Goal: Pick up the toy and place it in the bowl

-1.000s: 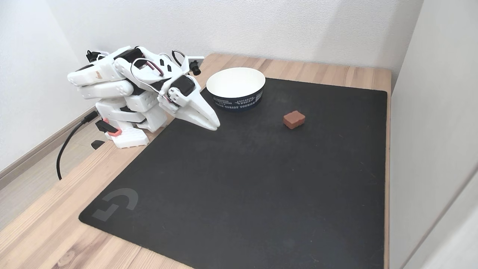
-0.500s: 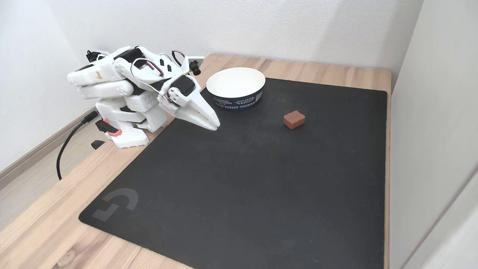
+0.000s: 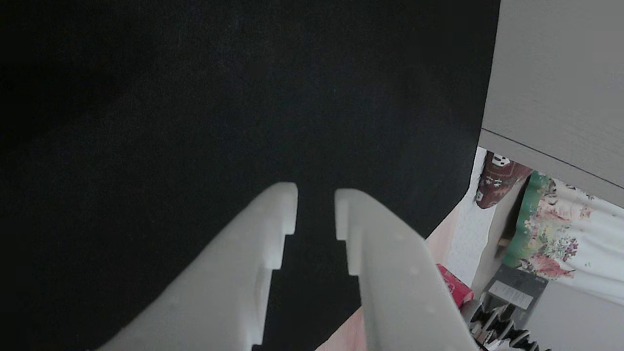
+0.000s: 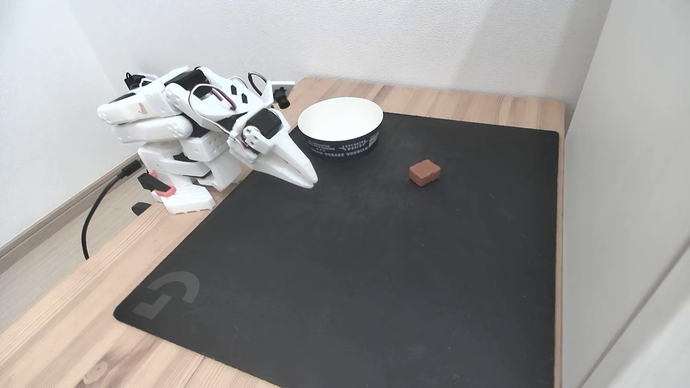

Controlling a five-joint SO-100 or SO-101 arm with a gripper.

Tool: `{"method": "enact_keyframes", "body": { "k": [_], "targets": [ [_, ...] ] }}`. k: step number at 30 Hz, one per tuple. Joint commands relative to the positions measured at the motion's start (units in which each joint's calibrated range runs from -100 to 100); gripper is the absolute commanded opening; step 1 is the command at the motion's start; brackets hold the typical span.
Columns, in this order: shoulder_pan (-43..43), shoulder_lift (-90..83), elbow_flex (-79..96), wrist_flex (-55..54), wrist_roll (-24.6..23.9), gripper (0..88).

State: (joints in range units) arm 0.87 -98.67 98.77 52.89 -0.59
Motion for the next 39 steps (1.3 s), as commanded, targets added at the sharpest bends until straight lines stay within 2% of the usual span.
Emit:
{"method": "enact_keyframes", "body": {
  "k": [1,29,39],
  "targets": [
    [0.51,-0.67,0.78,0.28,0.07,2.8],
    [0.42,-0.33,-0.12,0.11,-0.09,2.4],
    [-0.33,22.76,-22.48,0.03,-0.14,2.3]
  ]
}}
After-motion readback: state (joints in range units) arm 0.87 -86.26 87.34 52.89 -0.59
